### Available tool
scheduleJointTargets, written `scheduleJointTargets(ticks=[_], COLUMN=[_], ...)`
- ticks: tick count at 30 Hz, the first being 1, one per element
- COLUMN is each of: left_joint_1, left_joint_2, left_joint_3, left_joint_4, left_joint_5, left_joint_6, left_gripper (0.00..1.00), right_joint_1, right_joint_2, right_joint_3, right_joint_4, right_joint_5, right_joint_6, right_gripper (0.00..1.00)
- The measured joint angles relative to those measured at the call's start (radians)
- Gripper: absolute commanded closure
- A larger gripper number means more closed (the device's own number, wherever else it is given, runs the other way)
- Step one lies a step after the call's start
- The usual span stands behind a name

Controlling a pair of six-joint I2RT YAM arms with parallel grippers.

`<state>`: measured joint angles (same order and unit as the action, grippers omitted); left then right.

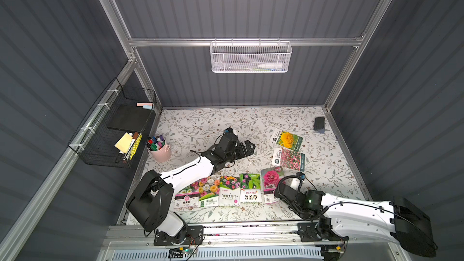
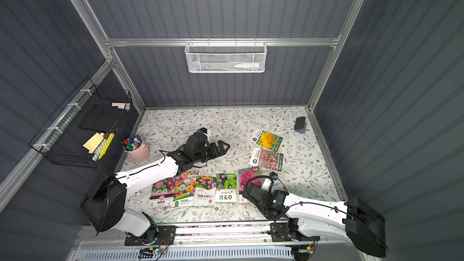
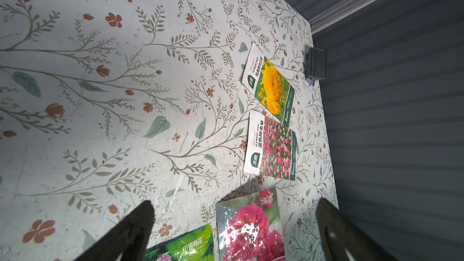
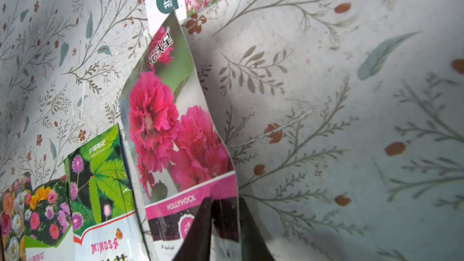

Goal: Arrange the seed packets in a row
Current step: Place the seed packet at the center of the board.

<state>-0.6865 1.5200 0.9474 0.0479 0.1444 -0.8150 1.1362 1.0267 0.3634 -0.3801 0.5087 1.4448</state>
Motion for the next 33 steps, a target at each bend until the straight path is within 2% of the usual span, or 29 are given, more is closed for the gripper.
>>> scheduleJointTargets(ticks=[6,11,14,16,19,22,27,33], left_joint_1=[0.000,0.000,0.000,0.000,0.000,0.000,0.000,0.000], left_joint_2=[-0.002,-0.002,-0.002,-0.002,-0.002,-0.002,-0.002,-0.002], left_joint_3=[-0.007,-0.008,-0.008,-0.008,-0.008,-0.008,-0.008,-0.008], left_joint_4=[0.000,0.000,0.000,0.000,0.000,0.000,0.000,0.000], left_joint_5=[0.000,0.000,0.001,0.001,0.001,0.004,0.004,0.005], left_joint_6=[0.000,0.000,0.000,0.000,0.000,0.000,0.000,0.000], left_gripper=[0.01,0.01,0.01,0.01,0.01,0.01,0.01,0.00], right_joint_1=[0.005,0.005,0.005,0.005,0.005,0.006,0.005,0.006], right_joint_2=[0.029,0.050,0.050,0.050,0.055,0.062,0.070,0.106], right_joint_3=[0.018,0.029,0.029,0.029,0.031,0.037,0.065,0.140], right_joint_4=[-0.017,-0.016,-0.013,-0.013,-0.019,-0.040,-0.080,-0.143], right_joint_5=[0.003,0.002,0.001,0.000,-0.006,-0.013,-0.029,-0.072], right_joint_6=[0.019,0.018,0.018,0.021,0.029,0.032,0.028,0.000], right_gripper=[0.66,0.65,0.60,0.52,0.34,0.27,0.24,0.26])
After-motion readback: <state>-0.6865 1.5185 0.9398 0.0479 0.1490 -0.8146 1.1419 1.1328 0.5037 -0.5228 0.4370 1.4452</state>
